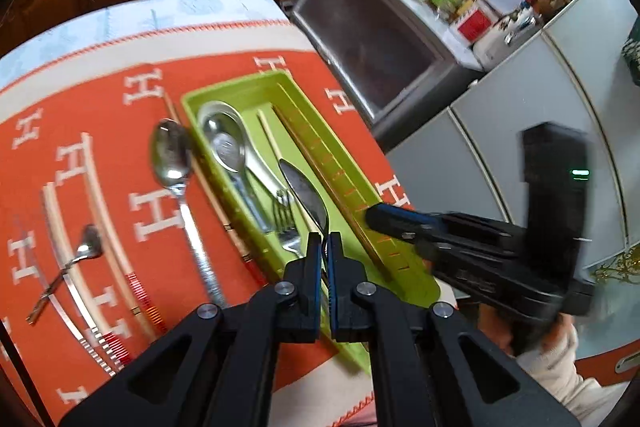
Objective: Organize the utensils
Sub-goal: 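Open right tool to drop fork in tray while left tool carries spoon there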
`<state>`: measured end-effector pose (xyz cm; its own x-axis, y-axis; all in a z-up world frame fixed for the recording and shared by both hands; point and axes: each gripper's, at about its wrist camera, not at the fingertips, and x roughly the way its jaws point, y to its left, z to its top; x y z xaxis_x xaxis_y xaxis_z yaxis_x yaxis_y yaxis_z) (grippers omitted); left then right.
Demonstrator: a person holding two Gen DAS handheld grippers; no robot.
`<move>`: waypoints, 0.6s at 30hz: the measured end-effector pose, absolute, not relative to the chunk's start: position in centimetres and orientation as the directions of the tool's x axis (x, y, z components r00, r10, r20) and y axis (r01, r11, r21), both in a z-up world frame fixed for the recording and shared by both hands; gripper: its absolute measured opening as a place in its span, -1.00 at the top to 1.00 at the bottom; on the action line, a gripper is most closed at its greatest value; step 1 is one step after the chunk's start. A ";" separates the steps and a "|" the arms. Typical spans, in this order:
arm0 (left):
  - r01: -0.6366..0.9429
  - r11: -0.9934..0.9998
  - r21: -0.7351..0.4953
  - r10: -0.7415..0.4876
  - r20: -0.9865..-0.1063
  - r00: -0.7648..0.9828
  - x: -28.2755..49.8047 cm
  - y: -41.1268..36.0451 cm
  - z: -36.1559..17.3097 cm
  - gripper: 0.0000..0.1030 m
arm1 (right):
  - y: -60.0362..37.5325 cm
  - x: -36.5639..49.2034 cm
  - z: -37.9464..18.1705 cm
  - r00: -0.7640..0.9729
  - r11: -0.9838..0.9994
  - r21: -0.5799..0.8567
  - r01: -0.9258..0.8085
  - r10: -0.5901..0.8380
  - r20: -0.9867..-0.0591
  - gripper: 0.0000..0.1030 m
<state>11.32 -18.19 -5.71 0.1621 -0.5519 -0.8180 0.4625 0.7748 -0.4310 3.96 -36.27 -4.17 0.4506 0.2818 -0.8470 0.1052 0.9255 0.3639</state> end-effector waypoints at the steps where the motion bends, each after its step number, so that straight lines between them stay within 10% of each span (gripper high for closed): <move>1: 0.465 0.777 -0.424 -0.541 -0.827 0.150 11.4 -18.9 -6.5 0.99 | -36.6 3.8 -3.9 0.457 0.926 0.361 0.112 0.274 -0.846 0.82; 7: 0.465 0.807 -0.364 -0.460 -0.881 0.108 11.3 -20.8 -9.8 0.98 | -37.2 3.1 -4.2 0.443 0.929 0.351 0.117 0.267 -0.856 0.81; 14: 0.452 0.843 -0.292 -0.415 -0.887 0.201 10.1 -19.0 -8.0 0.20 | -37.0 1.9 -4.9 0.436 0.927 0.365 0.090 0.293 -0.851 0.77; 18: 0.413 0.874 -0.258 -0.394 -0.872 0.289 9.4 -16.4 -6.0 0.11 | -35.4 2.3 -4.3 0.443 0.928 0.367 0.055 0.307 -0.842 0.76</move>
<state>9.40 -16.40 -6.03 0.2889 -0.3943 -0.8724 0.4127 0.8735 -0.2582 2.31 -35.38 -4.30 0.4434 0.3069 -0.8421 0.0552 0.9284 0.3674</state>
